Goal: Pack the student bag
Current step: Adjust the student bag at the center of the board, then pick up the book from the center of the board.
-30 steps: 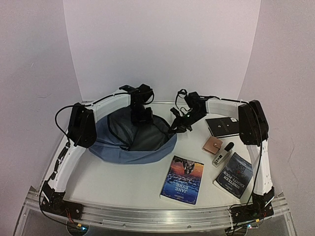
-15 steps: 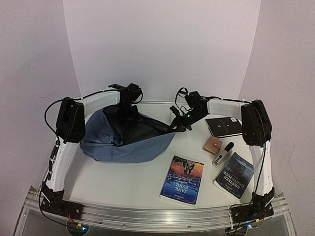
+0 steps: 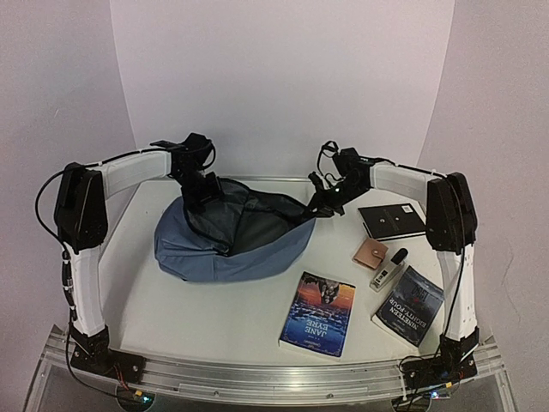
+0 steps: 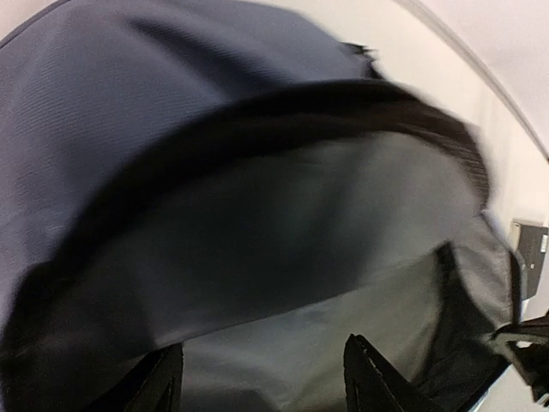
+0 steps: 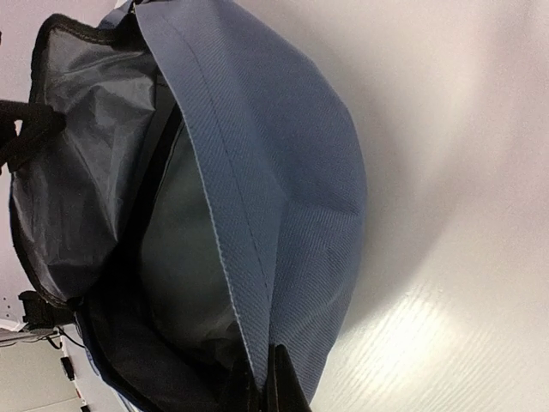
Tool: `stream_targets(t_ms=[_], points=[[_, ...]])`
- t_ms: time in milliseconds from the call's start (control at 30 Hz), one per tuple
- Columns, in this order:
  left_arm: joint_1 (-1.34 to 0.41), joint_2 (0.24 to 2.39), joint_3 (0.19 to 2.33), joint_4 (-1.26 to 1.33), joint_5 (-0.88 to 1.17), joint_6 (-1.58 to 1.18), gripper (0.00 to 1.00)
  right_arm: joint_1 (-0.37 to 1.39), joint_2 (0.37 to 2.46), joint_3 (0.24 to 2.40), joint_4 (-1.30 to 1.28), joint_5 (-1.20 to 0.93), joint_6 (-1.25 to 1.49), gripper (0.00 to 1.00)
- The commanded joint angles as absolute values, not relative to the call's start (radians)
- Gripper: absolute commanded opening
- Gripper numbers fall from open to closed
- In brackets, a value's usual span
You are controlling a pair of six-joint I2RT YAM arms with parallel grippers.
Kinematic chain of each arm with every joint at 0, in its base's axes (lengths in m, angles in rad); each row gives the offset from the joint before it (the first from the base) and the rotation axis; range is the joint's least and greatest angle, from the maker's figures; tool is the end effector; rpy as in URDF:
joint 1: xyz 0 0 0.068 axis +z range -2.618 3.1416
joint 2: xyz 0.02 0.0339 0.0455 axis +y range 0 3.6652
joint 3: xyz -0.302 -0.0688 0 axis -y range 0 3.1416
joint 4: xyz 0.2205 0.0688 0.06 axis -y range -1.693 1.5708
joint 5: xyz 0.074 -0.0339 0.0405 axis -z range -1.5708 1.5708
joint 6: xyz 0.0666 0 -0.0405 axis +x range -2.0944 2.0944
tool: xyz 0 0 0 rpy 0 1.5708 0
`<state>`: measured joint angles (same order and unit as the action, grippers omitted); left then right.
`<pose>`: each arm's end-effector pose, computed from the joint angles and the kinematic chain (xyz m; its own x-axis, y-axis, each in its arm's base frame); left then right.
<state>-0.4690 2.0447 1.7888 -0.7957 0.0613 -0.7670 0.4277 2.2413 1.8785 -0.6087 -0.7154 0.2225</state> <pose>0.4049 -0.2098 0.2625 -0.8895 -0.3258 -0.3203 -0.1931 0.9035 -0.3826 0.4416 0.2493 0.2253 -0.8762 -0.2164 -0.4306 -0.4679 0.5958 0.6527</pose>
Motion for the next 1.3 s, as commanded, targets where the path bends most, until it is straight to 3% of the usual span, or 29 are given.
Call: stream_targets(t_ms=[0,67,200,333,500,667,1000,1267], points=[[-0.426,2.030,1.726,-0.870,0.054,-0.779,0.65,0.412,2.263,1.927,-0.630,-0.687,0.197,0.00],[-0.423,2.062,1.734,-0.896,0.048,-0.771,0.65,0.412,2.270,1.927,-0.631,-0.687,0.191,0.03],[-0.423,2.098,1.770,-0.921,0.047,-0.757,0.66,0.410,2.261,1.927,-0.650,-0.683,0.163,0.34],[-0.429,2.052,1.799,-0.886,0.079,-0.710,0.68,0.403,2.193,1.911,-0.682,-0.674,0.103,0.71],[-0.436,1.929,1.807,-0.840,0.123,-0.643,0.74,0.394,2.038,1.852,-0.757,-0.651,-0.031,0.97],[-0.466,1.842,1.821,-0.852,0.142,-0.579,0.83,0.371,1.866,1.714,-0.819,-0.629,-0.098,0.98],[-0.696,1.781,1.809,-0.899,0.211,-0.539,0.85,0.330,1.569,1.349,-0.851,-0.779,-0.029,0.98],[-0.948,1.855,1.702,-0.782,0.251,-0.623,0.83,0.328,1.558,1.131,-0.853,-0.931,0.103,0.97]])
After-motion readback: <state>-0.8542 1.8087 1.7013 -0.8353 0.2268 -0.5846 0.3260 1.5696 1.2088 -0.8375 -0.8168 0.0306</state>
